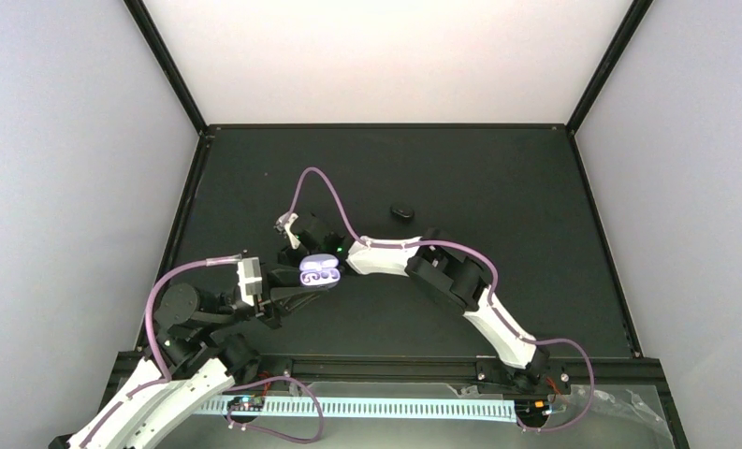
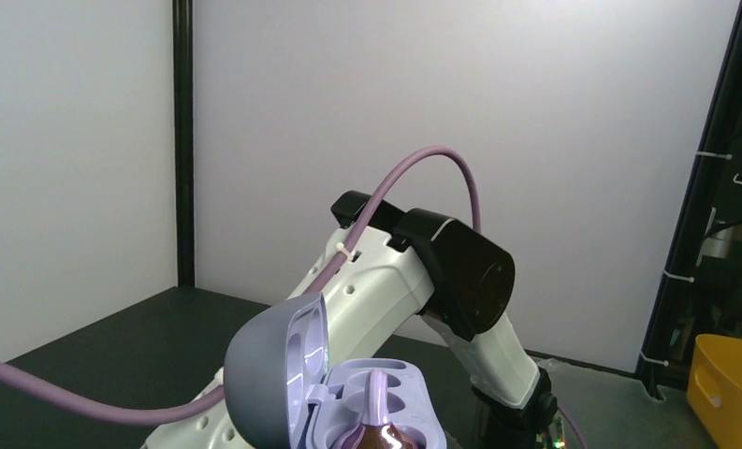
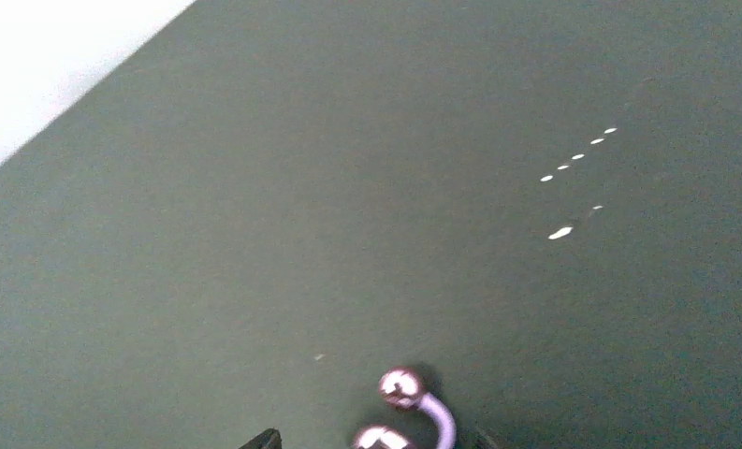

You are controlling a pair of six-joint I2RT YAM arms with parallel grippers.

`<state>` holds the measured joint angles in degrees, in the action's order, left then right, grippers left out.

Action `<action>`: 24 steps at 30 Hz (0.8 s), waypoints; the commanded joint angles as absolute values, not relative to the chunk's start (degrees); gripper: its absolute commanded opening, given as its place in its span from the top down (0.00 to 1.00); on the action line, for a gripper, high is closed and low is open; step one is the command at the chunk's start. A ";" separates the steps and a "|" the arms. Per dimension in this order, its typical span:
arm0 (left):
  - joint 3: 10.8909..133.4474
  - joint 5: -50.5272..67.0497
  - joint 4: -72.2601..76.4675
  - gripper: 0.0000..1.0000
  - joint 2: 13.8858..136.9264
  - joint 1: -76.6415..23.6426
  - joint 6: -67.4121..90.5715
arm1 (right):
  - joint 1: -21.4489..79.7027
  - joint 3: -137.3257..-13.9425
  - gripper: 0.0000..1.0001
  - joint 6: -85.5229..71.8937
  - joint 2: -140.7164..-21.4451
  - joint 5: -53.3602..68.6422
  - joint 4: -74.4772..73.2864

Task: Insert the wireless bluetooth earbuds into the charging case
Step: Pick up the earbud from the center of the board.

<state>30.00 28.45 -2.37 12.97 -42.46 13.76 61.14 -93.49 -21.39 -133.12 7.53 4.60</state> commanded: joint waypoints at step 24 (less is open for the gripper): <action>31.60 27.23 -4.88 0.98 10.18 -42.63 12.30 | 64.05 -99.42 0.66 -15.51 -137.98 -9.21 -5.24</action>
<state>30.00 28.08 -4.51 11.18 -42.46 12.62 63.70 -99.81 -16.21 -136.46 -5.74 -2.74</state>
